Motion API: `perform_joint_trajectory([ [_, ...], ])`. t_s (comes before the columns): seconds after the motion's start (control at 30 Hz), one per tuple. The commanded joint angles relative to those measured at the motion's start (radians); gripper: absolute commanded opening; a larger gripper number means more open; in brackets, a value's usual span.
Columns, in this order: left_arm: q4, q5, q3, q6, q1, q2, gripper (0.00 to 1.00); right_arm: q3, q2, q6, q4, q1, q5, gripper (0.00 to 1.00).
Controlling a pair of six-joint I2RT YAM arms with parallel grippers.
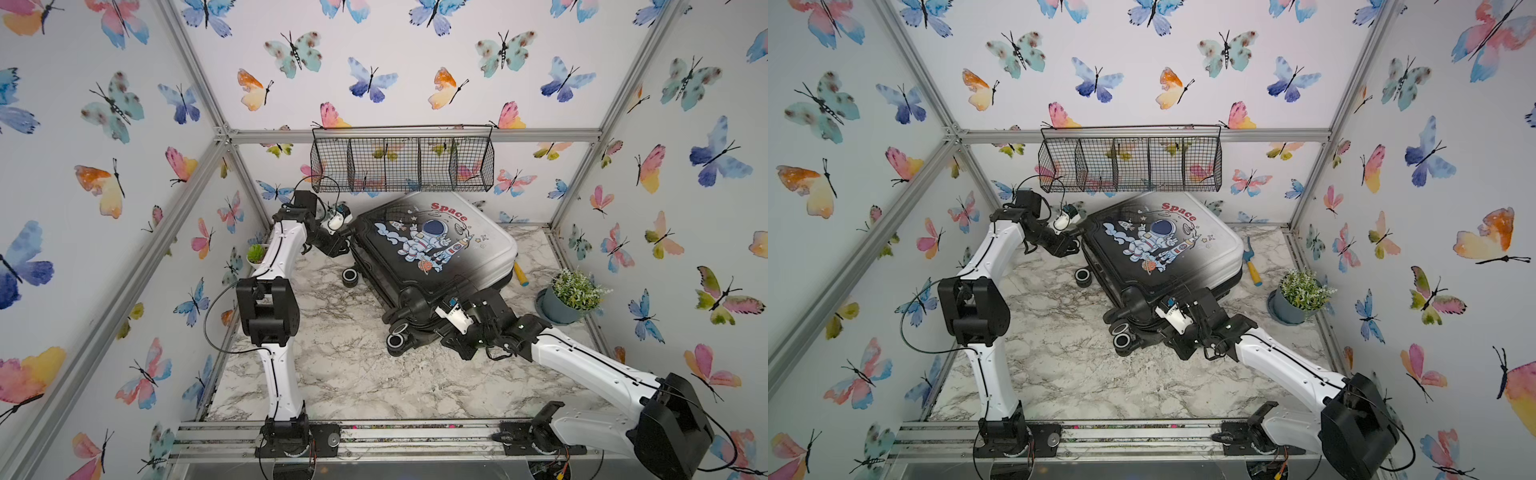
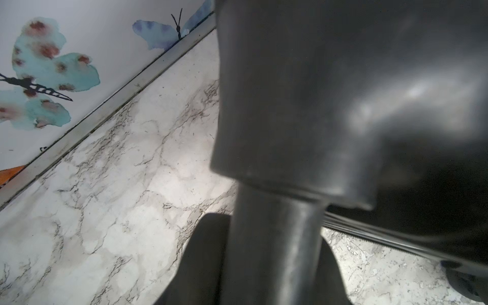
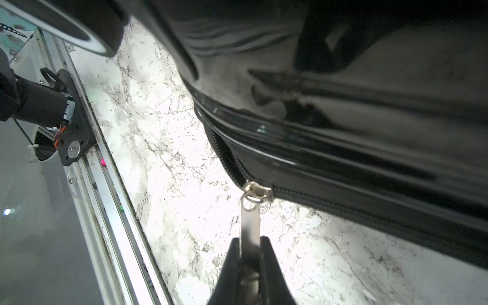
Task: Close the suitcase zippers
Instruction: Zip the zipper on the suitcase.
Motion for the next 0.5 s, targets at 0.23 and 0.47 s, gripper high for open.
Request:
perform_joint_trajectory([
  [0.23,0.011,0.082,0.04,-0.158,-0.013,-0.068,0.04,0.051,-0.01,-0.034,0.005,0.078,0.035,0.02],
  [0.47,0.006,-0.002,-0.013,-0.286,-0.026,-0.132,0.0,-0.052,-0.095,0.074,0.155,0.182,0.066,0.02],
])
